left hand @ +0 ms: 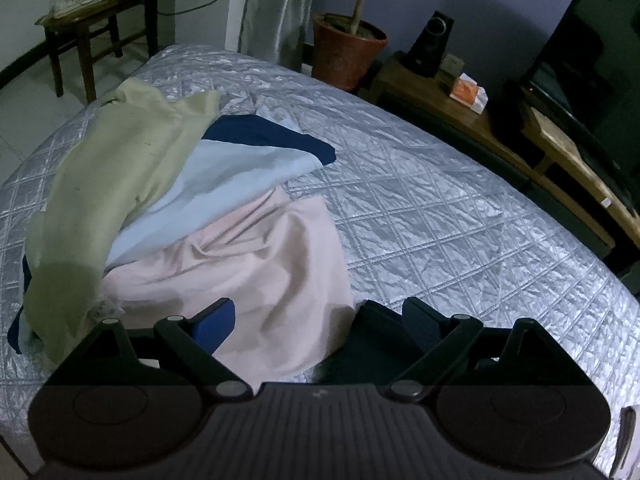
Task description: Fold clothes
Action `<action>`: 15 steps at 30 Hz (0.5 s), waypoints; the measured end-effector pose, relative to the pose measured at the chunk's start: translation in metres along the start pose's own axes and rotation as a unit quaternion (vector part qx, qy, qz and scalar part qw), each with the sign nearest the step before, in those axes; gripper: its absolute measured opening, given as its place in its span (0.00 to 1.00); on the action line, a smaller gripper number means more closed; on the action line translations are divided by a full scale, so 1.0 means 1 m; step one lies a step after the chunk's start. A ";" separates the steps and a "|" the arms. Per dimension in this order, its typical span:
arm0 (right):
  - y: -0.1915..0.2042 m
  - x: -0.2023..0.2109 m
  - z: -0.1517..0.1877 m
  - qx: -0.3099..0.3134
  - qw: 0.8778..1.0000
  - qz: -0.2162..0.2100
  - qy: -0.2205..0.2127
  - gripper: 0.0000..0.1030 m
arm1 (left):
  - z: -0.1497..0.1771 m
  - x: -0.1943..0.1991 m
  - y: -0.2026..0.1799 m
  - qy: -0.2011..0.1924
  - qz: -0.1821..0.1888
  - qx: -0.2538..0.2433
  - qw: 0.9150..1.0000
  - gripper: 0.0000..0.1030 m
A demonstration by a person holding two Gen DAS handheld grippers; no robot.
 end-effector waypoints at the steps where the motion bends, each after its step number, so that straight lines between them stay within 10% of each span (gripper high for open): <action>1: -0.001 0.011 -0.002 -0.008 1.000 -0.010 -0.023 0.53 | -0.001 0.000 0.001 0.000 0.001 0.002 1.000 0.86; 4: -0.010 0.033 -0.006 -0.035 0.997 -0.001 -0.068 0.50 | -0.002 0.002 0.003 -0.002 0.002 0.003 1.000 0.86; 7: -0.020 0.014 -0.003 -0.009 0.997 0.072 -0.023 0.22 | -0.002 0.003 0.006 -0.001 0.003 0.002 1.000 0.86; 11: -0.003 -0.013 0.007 0.073 0.992 0.095 0.049 0.10 | -0.004 0.005 0.011 -0.003 0.003 0.006 1.000 0.86; 15: 0.037 -0.001 0.011 0.170 0.979 0.102 0.039 0.13 | -0.008 0.006 0.019 -0.005 0.003 0.014 1.000 0.87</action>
Point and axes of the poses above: each gripper's, at about its wrist camera, not at the fingertips, and x roughly against the way its jaws point, y to its left, z to its underside, the point moved 3 cm from there along -x, roughly the way its jaws point, and after that the axes turned 8 degrees about y, right-handed, at the moved point
